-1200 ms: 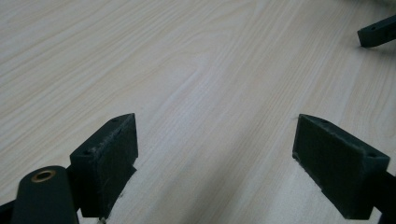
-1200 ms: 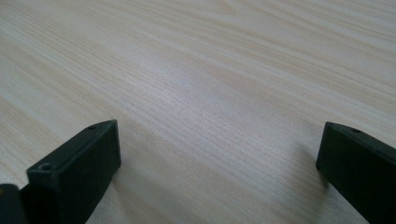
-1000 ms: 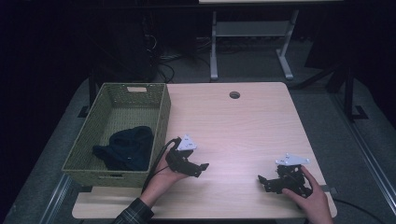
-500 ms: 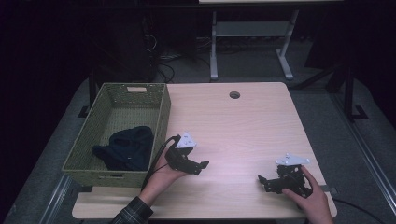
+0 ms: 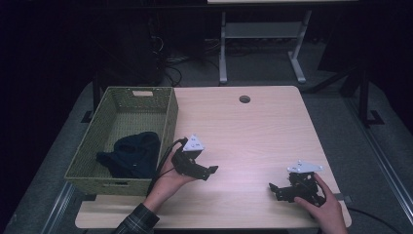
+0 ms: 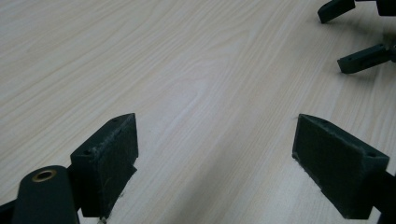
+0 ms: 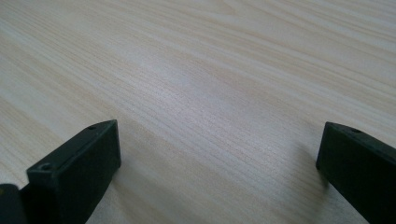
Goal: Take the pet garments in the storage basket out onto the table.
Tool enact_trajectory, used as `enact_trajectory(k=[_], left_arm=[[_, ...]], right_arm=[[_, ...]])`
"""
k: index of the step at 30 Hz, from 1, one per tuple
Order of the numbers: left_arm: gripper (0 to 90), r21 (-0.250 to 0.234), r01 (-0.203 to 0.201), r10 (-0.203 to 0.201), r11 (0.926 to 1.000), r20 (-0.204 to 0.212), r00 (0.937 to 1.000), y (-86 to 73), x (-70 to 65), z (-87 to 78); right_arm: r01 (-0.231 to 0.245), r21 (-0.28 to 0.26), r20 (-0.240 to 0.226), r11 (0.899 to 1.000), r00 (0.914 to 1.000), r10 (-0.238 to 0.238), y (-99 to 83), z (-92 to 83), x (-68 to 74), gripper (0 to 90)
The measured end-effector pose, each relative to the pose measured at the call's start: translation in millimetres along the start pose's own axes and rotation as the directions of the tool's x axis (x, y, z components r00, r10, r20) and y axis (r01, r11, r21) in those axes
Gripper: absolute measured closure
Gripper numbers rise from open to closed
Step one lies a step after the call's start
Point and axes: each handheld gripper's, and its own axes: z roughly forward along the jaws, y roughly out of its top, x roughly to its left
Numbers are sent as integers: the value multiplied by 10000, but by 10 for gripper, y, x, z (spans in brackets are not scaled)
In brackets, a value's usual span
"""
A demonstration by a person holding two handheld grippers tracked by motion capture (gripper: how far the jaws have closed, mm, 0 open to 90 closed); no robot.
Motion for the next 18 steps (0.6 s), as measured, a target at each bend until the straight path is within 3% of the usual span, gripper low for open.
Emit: enact_trajectory(k=[18], left_arm=[[140, -223, -81, 81, 9997, 25, 10000, 131, 37, -101]], right_arm=[[-2, 1, 1, 10000, 10000, 2, 0, 0, 0, 0]])
